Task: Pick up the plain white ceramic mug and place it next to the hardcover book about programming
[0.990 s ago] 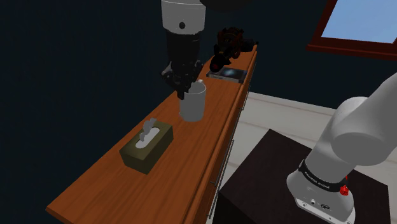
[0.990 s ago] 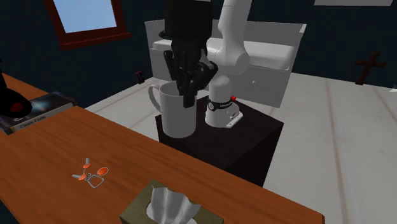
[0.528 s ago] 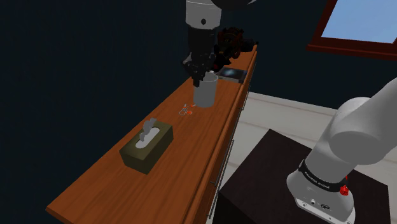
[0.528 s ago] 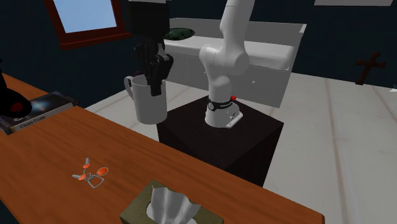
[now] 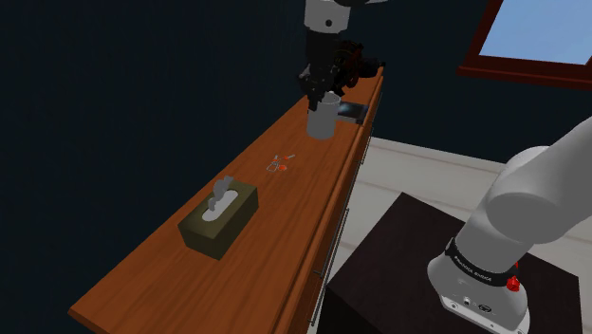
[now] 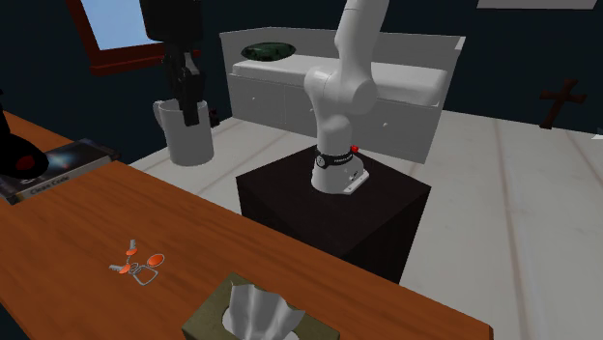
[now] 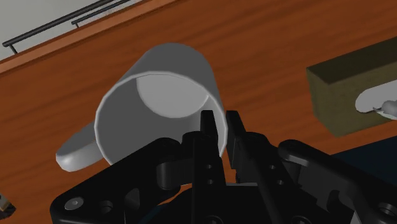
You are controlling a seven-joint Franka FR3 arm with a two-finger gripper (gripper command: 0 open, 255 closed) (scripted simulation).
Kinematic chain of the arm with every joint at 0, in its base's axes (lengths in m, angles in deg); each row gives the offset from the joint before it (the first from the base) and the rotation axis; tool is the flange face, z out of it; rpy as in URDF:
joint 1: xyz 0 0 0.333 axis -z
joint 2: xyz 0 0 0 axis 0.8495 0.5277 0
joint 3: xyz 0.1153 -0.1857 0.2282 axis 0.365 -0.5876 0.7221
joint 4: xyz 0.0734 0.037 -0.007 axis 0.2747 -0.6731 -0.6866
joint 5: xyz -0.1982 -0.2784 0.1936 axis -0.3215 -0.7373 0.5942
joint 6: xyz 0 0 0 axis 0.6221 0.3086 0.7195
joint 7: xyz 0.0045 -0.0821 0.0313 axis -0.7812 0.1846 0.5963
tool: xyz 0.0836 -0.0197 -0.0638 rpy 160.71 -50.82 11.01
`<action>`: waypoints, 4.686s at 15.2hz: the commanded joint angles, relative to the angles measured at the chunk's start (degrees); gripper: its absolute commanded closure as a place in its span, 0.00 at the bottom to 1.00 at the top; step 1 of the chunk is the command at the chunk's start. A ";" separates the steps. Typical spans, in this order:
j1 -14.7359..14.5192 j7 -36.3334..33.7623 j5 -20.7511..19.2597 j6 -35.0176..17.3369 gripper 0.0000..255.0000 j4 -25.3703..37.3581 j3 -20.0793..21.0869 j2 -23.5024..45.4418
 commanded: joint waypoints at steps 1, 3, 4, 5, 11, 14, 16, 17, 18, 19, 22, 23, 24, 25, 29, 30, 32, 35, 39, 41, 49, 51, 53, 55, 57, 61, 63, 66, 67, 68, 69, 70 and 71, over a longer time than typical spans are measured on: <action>0.97 2.56 -0.57 -0.46 1.00 0.00 -1.73 0.54; 2.07 5.20 -1.19 -0.60 1.00 0.60 -3.58 1.36; 2.62 6.51 -1.49 -0.66 1.00 1.00 -4.48 1.86; 3.16 7.81 -1.79 -0.72 1.00 1.46 -5.38 2.42; 6.34 15.43 -3.22 -0.90 1.00 5.58 -10.49 6.87; 7.88 19.15 -3.63 -0.81 1.00 8.53 -12.84 9.77; 8.89 21.60 -3.75 -0.65 1.00 10.84 -14.34 11.93; 9.39 22.82 -3.77 -0.53 1.00 12.09 -15.06 13.09; 9.91 24.03 -3.75 -0.39 1.00 13.42 -15.76 14.28; 10.42 25.23 -3.70 -0.22 1.00 14.82 -16.44 15.53; 11.99 28.81 -3.35 0.49 1.00 19.48 -18.36 19.54; 12.53 29.99 -3.17 0.80 1.00 21.19 -18.97 20.97; 13.07 31.16 -2.95 1.14 1.00 22.99 -19.54 22.45; 13.63 32.32 -2.70 1.54 1.00 24.89 -20.10 23.98; 16.06 36.67 -1.44 3.56 1.00 33.21 -21.95 30.47; 16.07 36.69 -1.44 2.77 1.00 32.39 -21.93 30.43; 16.05 36.73 -1.43 1.22 1.00 30.80 -21.91 30.39; 16.02 36.80 -1.40 -1.07 1.00 28.55 -21.89 30.44; 16.00 36.92 -1.32 -4.07 1.00 25.79 -21.86 30.69; 15.99 36.98 -1.26 -5.55 1.00 24.51 -21.85 30.88; 16.00 37.31 -0.94 -11.35 1.00 19.96 -21.78 32.15; 16.01 37.40 -0.84 -12.77 1.00 18.97 -21.75 32.58; 16.02 37.51 -0.73 -14.18 1.00 18.02 -21.73 33.06; 16.03 37.62 -0.60 -15.58 1.00 17.14 -21.70 33.58; 16.05 37.73 -0.47 -16.97 1.00 16.30 -21.66 34.14; 16.09 37.93 -0.23 -19.20 1.00 15.05 -21.60 35.14; 16.09 37.93 -0.22 -19.20 1.00 15.06 -21.60 35.14; 16.09 37.93 -0.22 -19.20 1.00 15.06 -21.60 35.14; 16.09 37.93 -0.22 -19.20 1.00 15.06 -21.60 35.14; 16.09 37.93 -0.22 -19.20 0.00 15.06 -21.60 35.14; 16.09 37.93 -0.22 -19.20 0.00 15.06 -21.60 35.14; 16.09 37.93 -0.22 -19.20 0.00 15.06 -21.60 35.14; 16.09 37.93 -0.22 -19.20 0.00 15.06 -21.60 35.14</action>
